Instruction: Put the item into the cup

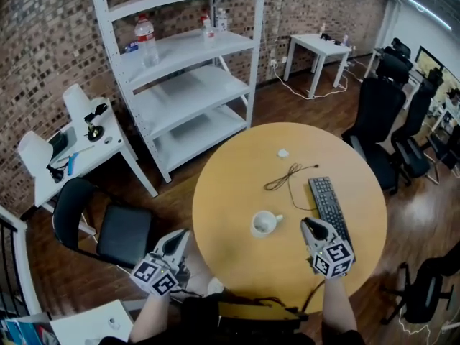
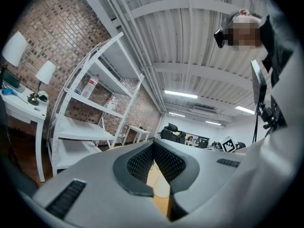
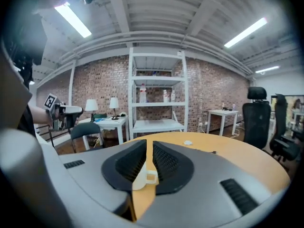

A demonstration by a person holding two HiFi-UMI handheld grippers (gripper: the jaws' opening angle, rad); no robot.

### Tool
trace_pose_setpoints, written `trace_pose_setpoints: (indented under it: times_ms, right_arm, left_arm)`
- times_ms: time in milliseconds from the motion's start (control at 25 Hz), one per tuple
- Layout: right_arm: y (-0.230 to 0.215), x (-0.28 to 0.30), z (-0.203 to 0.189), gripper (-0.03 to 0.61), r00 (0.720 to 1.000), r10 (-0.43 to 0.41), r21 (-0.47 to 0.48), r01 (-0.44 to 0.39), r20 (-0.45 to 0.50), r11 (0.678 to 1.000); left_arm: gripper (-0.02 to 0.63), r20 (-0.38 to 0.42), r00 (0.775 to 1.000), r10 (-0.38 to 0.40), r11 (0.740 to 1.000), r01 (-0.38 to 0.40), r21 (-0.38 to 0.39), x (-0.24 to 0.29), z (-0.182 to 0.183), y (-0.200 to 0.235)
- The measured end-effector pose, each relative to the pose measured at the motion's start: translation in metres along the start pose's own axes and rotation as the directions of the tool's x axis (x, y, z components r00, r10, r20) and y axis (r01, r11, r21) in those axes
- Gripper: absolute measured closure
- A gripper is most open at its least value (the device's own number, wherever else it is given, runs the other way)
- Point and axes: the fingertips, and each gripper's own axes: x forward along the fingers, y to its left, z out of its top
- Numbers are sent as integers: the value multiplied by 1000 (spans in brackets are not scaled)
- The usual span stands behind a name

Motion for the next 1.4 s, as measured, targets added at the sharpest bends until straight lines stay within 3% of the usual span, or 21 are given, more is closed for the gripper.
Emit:
trace_pose_setpoints:
  times_ms: [120, 280, 680, 1040, 1400]
  right_arm:
    - [-23, -48, 8, 552, 991, -108, 82, 101, 77, 991]
    - [-41, -109, 12, 557, 960, -240, 123, 223, 146, 967]
    - [-39, -206, -10, 572, 881, -424, 235, 376, 210, 896]
    - [-41, -216, -12, 572, 873, -434, 258, 376, 222, 890]
    - [-46, -202, -8, 572, 893, -395, 236, 345, 216, 908]
  left_arm:
    - [611, -31, 996, -78, 997, 78, 4, 22, -5, -18]
    - [611, -56, 985, -165, 986, 166, 16, 49, -7, -45]
    - [611, -116, 935, -335, 941, 338, 7, 91, -28, -106]
    - [611, -127, 927, -352, 935, 355, 1, 97, -32, -113]
    - [611, -95, 955, -282, 958, 285, 27, 92, -21, -97]
